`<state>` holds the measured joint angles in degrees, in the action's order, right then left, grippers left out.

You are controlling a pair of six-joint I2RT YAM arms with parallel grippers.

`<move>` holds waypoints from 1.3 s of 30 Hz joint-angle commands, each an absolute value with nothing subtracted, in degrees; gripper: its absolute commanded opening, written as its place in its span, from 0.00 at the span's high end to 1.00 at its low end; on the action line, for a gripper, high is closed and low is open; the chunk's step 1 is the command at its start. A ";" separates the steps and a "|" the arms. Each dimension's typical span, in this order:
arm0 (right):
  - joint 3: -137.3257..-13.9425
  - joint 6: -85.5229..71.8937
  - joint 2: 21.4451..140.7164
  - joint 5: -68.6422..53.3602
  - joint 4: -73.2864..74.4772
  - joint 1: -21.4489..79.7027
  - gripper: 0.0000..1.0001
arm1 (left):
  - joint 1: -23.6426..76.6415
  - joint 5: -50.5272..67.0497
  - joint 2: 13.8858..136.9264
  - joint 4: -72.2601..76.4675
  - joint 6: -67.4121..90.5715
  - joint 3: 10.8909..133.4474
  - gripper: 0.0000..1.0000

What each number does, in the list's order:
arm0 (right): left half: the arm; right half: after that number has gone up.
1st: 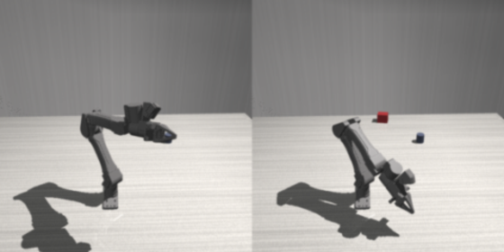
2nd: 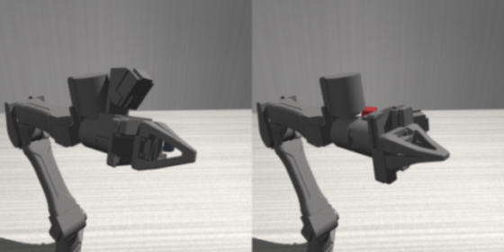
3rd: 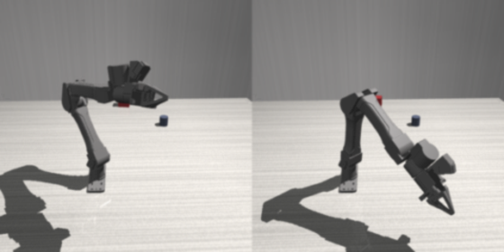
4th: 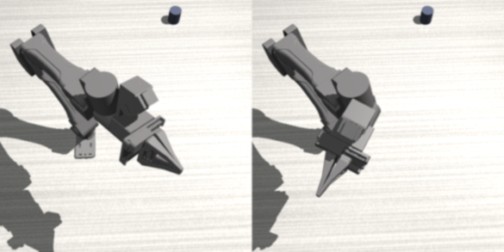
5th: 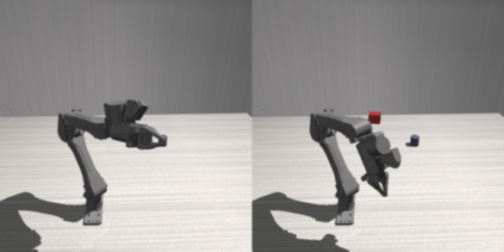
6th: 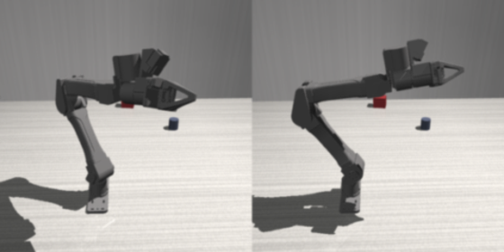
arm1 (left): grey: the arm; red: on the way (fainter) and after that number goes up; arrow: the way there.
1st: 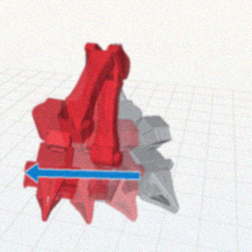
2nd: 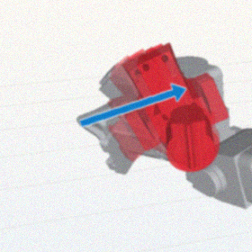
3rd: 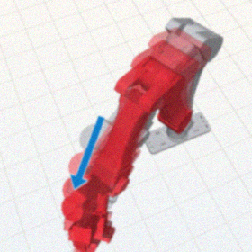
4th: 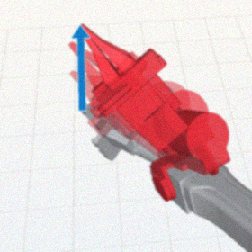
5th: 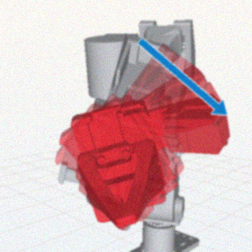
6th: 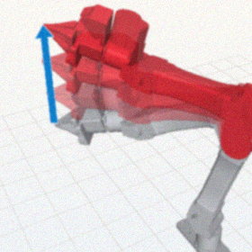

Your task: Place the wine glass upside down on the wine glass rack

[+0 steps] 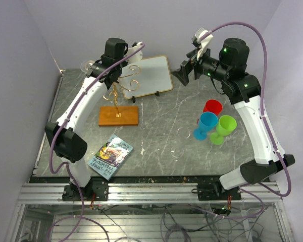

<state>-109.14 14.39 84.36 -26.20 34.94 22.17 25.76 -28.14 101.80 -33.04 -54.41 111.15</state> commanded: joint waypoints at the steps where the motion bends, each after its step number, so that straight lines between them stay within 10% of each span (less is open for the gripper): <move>1: -108.73 14.68 82.88 -26.63 33.83 21.89 0.00 | 26.10 -28.20 102.04 -34.52 -53.53 111.91 0.83; 39: -109.07 14.41 82.81 -27.74 33.71 21.53 0.00 | 26.19 -24.18 103.36 -43.00 -48.94 119.21 0.62</move>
<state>-109.06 14.39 84.33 -27.51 34.65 21.82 25.80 -25.30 102.45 -41.04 -50.24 116.27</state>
